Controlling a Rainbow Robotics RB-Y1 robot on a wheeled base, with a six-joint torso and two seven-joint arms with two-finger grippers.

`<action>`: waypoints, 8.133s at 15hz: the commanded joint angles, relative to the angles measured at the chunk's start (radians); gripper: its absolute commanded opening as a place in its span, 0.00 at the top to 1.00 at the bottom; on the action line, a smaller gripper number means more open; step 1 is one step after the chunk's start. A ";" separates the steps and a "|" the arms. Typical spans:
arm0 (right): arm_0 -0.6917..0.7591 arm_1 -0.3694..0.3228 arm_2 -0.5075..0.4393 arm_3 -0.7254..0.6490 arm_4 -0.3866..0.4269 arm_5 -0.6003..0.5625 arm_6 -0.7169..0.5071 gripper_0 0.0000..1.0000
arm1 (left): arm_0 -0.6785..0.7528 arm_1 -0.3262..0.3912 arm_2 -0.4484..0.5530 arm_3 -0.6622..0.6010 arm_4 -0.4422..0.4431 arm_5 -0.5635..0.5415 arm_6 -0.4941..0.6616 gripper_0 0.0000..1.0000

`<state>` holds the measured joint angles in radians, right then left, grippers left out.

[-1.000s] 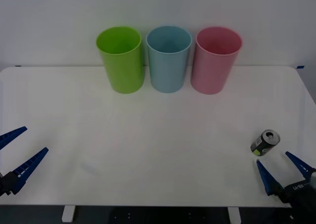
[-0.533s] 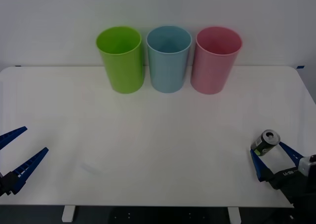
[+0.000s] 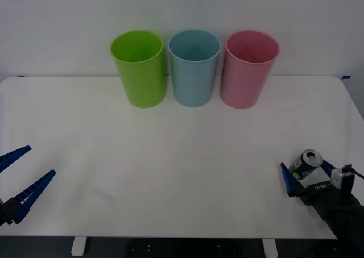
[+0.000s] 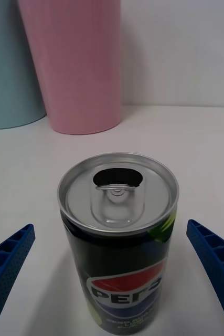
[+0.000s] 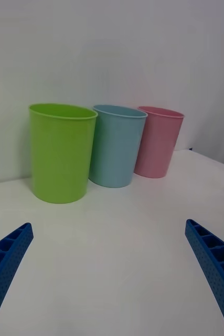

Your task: Grasp the object on the table and drop it into the matching bin: aluminum can to the light blue bin, PET bottle to the pink bin.

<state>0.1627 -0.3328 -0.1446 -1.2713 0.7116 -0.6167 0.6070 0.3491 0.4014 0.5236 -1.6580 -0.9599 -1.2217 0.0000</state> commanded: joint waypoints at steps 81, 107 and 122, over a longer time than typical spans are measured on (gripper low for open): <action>-1.177 0.204 0.086 0.449 0.841 0.276 -0.793 1.00 | 0.000 0.000 0.000 0.000 0.000 0.000 0.000 0.00; -1.220 0.193 0.163 0.535 0.701 0.316 -0.644 0.00 | 0.000 0.000 0.000 0.000 0.000 0.000 0.000 0.00; -0.664 -0.299 0.359 -0.161 0.267 0.189 -0.635 0.00 | 0.000 0.000 0.000 0.000 0.000 0.000 0.000 0.00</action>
<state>-0.5431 -0.6142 0.2323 -1.3992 0.9801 -0.4106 -0.0318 0.3491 0.4014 0.5236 -1.6580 -0.9599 -1.2217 0.0000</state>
